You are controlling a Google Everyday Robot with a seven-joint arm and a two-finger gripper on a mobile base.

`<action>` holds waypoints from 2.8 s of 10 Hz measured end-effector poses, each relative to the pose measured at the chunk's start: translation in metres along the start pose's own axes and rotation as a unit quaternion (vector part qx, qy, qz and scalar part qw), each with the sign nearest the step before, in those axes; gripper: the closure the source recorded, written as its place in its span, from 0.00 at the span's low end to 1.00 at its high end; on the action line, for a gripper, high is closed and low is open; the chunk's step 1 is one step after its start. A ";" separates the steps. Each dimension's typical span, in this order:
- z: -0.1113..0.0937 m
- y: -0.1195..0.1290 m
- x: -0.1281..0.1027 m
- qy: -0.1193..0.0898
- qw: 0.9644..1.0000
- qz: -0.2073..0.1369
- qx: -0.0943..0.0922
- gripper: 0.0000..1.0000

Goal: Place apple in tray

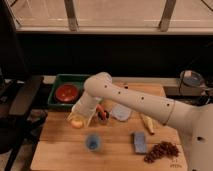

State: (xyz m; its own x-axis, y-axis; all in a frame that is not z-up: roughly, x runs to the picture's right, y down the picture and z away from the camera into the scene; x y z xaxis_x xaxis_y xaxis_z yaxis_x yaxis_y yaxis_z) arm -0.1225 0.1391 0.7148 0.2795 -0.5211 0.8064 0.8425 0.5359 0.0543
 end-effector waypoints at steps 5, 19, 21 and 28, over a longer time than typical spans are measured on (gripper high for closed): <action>-0.044 -0.019 0.045 0.048 0.998 -0.004 0.028 1.00; -0.046 -0.033 0.191 0.135 0.991 0.016 0.007 1.00; -0.024 -0.047 0.209 0.137 0.990 0.008 0.009 1.00; -0.018 -0.048 0.217 0.144 0.990 0.010 0.005 1.00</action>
State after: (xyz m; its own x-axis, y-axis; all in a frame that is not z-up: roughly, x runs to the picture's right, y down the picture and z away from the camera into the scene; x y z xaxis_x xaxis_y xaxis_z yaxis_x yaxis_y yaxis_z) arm -0.0939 -0.0120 0.8764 0.4173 -0.6765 0.6068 0.8310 0.5543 0.0464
